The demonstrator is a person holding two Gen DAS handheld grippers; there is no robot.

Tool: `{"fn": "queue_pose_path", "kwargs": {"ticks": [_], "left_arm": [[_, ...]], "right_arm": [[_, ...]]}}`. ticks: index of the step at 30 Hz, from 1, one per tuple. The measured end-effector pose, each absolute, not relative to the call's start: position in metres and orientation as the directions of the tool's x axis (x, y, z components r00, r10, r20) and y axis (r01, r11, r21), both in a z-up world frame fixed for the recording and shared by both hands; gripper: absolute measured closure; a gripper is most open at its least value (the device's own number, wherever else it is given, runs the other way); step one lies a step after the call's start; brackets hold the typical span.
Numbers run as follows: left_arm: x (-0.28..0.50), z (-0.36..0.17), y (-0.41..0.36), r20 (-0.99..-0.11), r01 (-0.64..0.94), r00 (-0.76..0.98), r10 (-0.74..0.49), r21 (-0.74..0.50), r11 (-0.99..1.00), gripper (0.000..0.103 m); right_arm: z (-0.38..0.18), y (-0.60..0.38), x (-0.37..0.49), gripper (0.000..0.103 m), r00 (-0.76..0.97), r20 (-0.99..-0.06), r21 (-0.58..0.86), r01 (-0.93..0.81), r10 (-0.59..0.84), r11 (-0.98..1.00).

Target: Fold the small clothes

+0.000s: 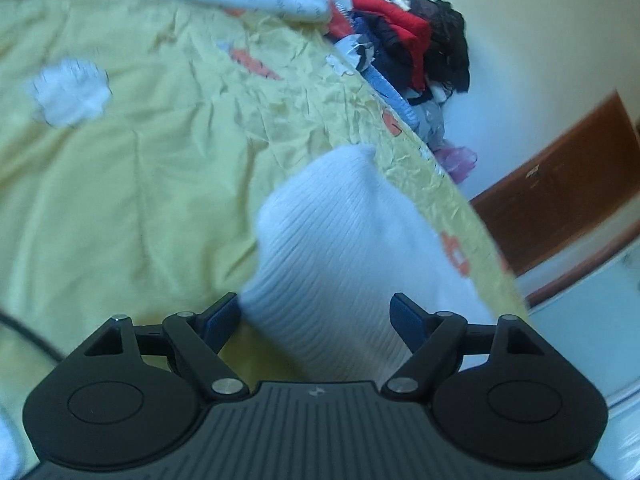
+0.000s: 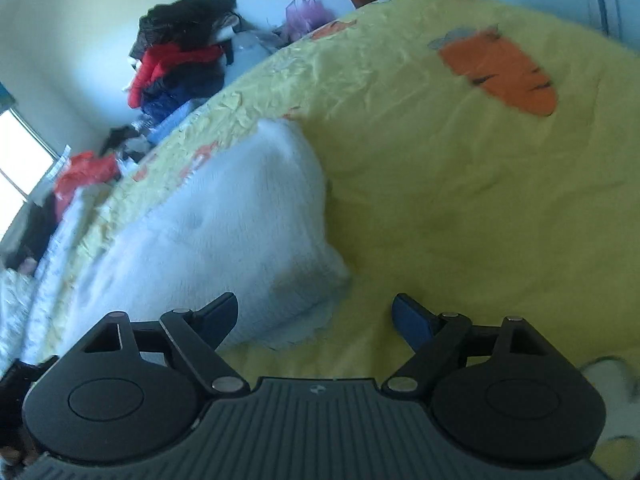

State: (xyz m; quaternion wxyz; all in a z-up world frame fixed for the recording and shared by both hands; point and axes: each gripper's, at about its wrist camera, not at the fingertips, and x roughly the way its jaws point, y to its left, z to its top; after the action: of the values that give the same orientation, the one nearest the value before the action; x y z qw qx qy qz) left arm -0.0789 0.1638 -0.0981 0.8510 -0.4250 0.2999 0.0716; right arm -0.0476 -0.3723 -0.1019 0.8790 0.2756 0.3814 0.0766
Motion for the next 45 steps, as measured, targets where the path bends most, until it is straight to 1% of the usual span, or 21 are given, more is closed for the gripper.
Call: {"fn": "queue_pose_path", "kwargs": {"ticks": [2,4,9,11,13,14,15,16,17,18,19,20,22,25,30,33,34,35,39,43,45], "left_arm": [[-0.068,-0.102,0.167,-0.609,-0.427,0.784,-0.119,-0.668,0.609,0.071],[-0.063,-0.1,0.171,-0.61,-0.425,0.784,-0.12,-0.666,0.613,0.074],[-0.072,-0.066,0.158,-0.572,-0.333,0.817,-0.078,-0.578,0.745,0.076],[-0.066,-0.082,0.156,-0.623,-0.365,0.779,-0.068,-0.539,0.759,0.076],[-0.068,-0.099,0.162,-0.639,-0.397,0.763,-0.096,-0.581,0.711,0.075],[-0.071,-0.098,0.163,-0.627,-0.388,0.772,-0.105,-0.596,0.703,0.072],[-0.074,-0.096,0.164,-0.621,-0.383,0.776,-0.11,-0.602,0.701,0.07],[-0.076,-0.096,0.166,-0.612,-0.381,0.783,-0.112,-0.614,0.692,0.062],[-0.079,-0.096,0.169,-0.609,-0.391,0.785,-0.11,-0.626,0.675,0.042],[-0.084,-0.098,0.171,-0.596,-0.395,0.795,-0.11,-0.647,0.652,0.036],[-0.088,-0.1,0.173,-0.574,-0.389,0.81,-0.121,-0.679,0.623,0.02],[-0.09,-0.1,0.174,-0.566,-0.395,0.815,-0.127,-0.701,0.593,0.016],[-0.091,-0.101,0.17,-0.55,-0.392,0.822,-0.148,-0.736,0.552,0.016],[-0.087,-0.106,0.164,-0.525,-0.386,0.837,-0.155,-0.767,0.513,0.016],[-0.071,-0.105,0.162,-0.536,-0.414,0.836,-0.117,-0.756,0.506,0.017],[-0.064,-0.103,0.163,-0.568,-0.449,0.818,-0.096,-0.733,0.511,0.039],[-0.065,-0.103,0.163,-0.584,-0.469,0.809,-0.074,-0.716,0.517,0.057],[-0.063,-0.104,0.164,-0.611,-0.493,0.789,-0.06,-0.689,0.532,0.069],[-0.058,-0.099,0.161,-0.63,-0.495,0.775,-0.046,-0.651,0.576,0.072],[-0.059,-0.078,0.145,-0.622,-0.49,0.783,0.024,-0.592,0.64,0.075],[-0.058,-0.057,0.126,-0.598,-0.463,0.797,0.083,-0.516,0.721,0.076]], "right_arm": [[-0.105,-0.369,-0.037,0.033,0.703,-0.61,0.582,0.086,0.364,0.809],[-0.109,-0.368,-0.026,0.071,0.693,-0.626,0.59,0.12,0.358,0.799],[-0.055,-0.357,-0.032,0.077,0.765,-0.55,0.491,-0.028,0.335,0.871],[-0.069,-0.358,-0.022,0.078,0.736,-0.61,0.419,-0.016,0.294,0.908],[-0.097,-0.365,-0.014,0.076,0.673,-0.675,0.442,0.041,0.302,0.896],[-0.1,-0.366,-0.019,0.076,0.686,-0.656,0.467,0.043,0.313,0.883],[-0.097,-0.365,-0.024,0.07,0.703,-0.639,0.474,0.04,0.313,0.879],[-0.094,-0.365,-0.028,0.053,0.714,-0.633,0.469,0.045,0.3,0.882],[-0.091,-0.365,-0.03,0.046,0.728,-0.624,0.462,0.052,0.283,0.885],[-0.089,-0.367,-0.032,0.035,0.744,-0.615,0.453,0.062,0.261,0.889],[-0.086,-0.37,-0.034,0.031,0.766,-0.6,0.441,0.075,0.231,0.895],[-0.083,-0.373,-0.036,0.031,0.78,-0.59,0.434,0.088,0.209,0.897],[-0.073,-0.378,-0.031,0.031,0.804,-0.561,0.451,0.099,0.196,0.887],[-0.067,-0.379,-0.028,0.031,0.824,-0.52,0.472,0.061,0.223,0.879],[-0.063,-0.358,-0.026,0.028,0.815,-0.508,0.414,-0.052,0.278,0.909],[-0.061,-0.344,-0.028,0.028,0.802,-0.508,0.408,-0.097,0.314,0.908],[-0.061,-0.34,-0.029,0.028,0.792,-0.509,0.422,-0.112,0.337,0.9],[-0.061,-0.338,-0.029,0.028,0.781,-0.511,0.434,-0.127,0.36,0.892],[-0.06,-0.323,-0.028,0.028,0.754,-0.513,0.449,-0.172,0.411,0.877],[-0.058,-0.314,-0.019,0.028,0.726,-0.5,0.481,-0.22,0.472,0.849],[-0.055,-0.309,-0.013,0.028,0.707,-0.489,0.502,-0.251,0.511,0.828]]}}
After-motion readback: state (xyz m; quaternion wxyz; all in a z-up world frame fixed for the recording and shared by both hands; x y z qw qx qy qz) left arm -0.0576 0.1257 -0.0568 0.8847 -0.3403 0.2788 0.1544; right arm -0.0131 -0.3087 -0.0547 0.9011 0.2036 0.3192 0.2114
